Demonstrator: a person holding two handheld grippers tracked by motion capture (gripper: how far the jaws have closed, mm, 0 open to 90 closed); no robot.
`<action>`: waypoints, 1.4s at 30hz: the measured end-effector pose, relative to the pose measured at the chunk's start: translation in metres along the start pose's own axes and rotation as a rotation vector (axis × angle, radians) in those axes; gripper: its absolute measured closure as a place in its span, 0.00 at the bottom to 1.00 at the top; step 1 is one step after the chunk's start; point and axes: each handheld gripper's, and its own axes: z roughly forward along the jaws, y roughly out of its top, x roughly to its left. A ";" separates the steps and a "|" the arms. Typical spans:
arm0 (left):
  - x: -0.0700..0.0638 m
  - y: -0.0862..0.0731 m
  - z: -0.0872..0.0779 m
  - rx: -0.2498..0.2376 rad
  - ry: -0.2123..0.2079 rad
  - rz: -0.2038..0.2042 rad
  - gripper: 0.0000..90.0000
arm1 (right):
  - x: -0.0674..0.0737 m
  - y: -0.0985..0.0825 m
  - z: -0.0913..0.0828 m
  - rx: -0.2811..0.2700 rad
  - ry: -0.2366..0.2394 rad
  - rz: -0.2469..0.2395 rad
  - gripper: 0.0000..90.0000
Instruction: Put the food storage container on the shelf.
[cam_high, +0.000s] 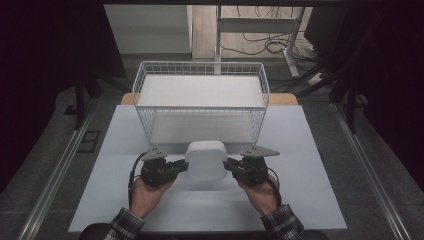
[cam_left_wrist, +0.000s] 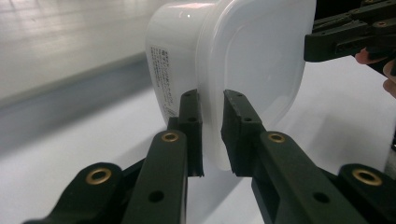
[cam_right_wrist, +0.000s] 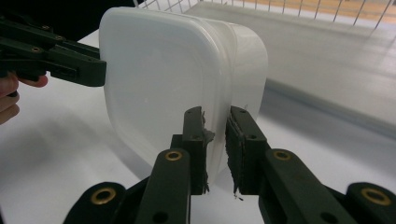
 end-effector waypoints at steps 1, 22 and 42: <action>0.002 0.002 0.001 -0.001 0.006 0.002 0.87 | -0.001 0.002 0.003 -0.001 -0.006 0.001 0.86; 0.045 0.033 0.035 -0.023 0.059 -0.017 0.86 | -0.036 0.026 0.052 -0.012 -0.057 0.035 0.85; 0.062 0.035 0.053 -0.017 0.081 -0.073 0.84 | -0.051 0.033 0.076 0.009 -0.072 0.050 0.81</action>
